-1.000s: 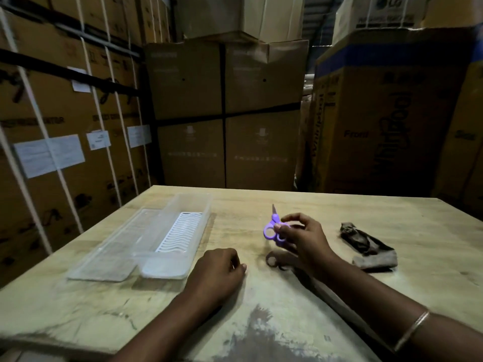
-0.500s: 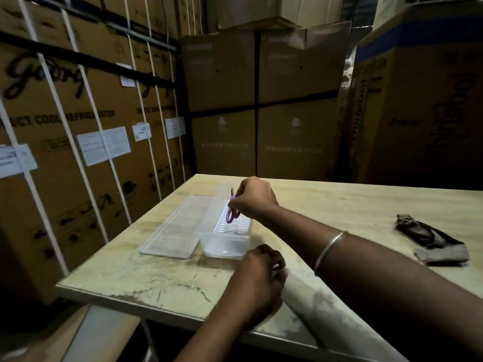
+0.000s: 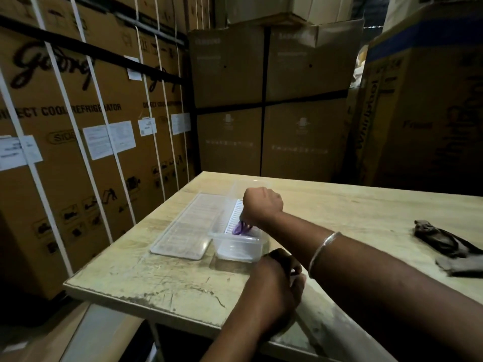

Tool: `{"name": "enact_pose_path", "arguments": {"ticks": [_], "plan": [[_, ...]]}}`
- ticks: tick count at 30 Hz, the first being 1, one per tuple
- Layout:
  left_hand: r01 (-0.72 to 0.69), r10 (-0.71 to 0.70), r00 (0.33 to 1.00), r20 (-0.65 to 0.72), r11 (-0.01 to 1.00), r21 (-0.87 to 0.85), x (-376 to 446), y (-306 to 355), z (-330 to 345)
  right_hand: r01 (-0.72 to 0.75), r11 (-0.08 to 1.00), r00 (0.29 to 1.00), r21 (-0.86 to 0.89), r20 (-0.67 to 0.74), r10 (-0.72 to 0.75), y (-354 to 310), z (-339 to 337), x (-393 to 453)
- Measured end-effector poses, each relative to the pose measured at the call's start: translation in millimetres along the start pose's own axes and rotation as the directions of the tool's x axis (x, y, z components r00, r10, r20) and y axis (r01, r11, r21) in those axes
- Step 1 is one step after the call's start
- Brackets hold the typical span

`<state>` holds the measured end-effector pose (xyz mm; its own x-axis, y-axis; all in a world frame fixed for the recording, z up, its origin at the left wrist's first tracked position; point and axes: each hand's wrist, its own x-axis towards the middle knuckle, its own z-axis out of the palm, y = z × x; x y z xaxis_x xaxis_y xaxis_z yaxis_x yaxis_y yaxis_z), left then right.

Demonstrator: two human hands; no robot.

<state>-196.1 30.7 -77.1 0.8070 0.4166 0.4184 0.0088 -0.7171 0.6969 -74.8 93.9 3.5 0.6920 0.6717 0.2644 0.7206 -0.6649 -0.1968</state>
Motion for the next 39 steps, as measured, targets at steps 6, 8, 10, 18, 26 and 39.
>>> {"name": "enact_pose_path", "arguments": {"ticks": [6, 8, 10, 18, 26, 39], "plan": [[-0.017, 0.019, 1.000, -0.022, 0.997, 0.071, -3, 5, -18, 0.026, 0.999, 1.000, -0.019, 0.017, -0.026, 0, -1, 2], [-0.023, 0.036, 0.994, -0.103, 0.991, 0.129, -11, 3, -34, 0.040, 0.999, 0.999, 0.029, -0.019, -0.040, -3, -5, 4], [0.002, 0.037, 0.970, -0.242, 0.987, 0.158, -19, -6, -56, 0.078, 0.993, 0.995, 0.093, -0.070, -0.072, -11, -7, 4], [0.476, -0.299, 0.704, -0.645, 0.872, 0.115, -3, -69, -157, 0.506, 0.852, 0.845, -0.138, -0.121, -0.521, -86, -21, -35], [0.674, -0.453, 0.722, -0.523, 0.631, 0.385, 7, -123, -180, 0.662, 0.702, 0.744, -0.261, 0.121, -0.657, -118, -8, -72], [0.428, -0.032, 0.721, -0.692, 0.806, 0.408, 17, -76, -186, 0.165, 0.796, 0.985, 0.583, -0.059, -0.161, -117, -19, -55]]}}
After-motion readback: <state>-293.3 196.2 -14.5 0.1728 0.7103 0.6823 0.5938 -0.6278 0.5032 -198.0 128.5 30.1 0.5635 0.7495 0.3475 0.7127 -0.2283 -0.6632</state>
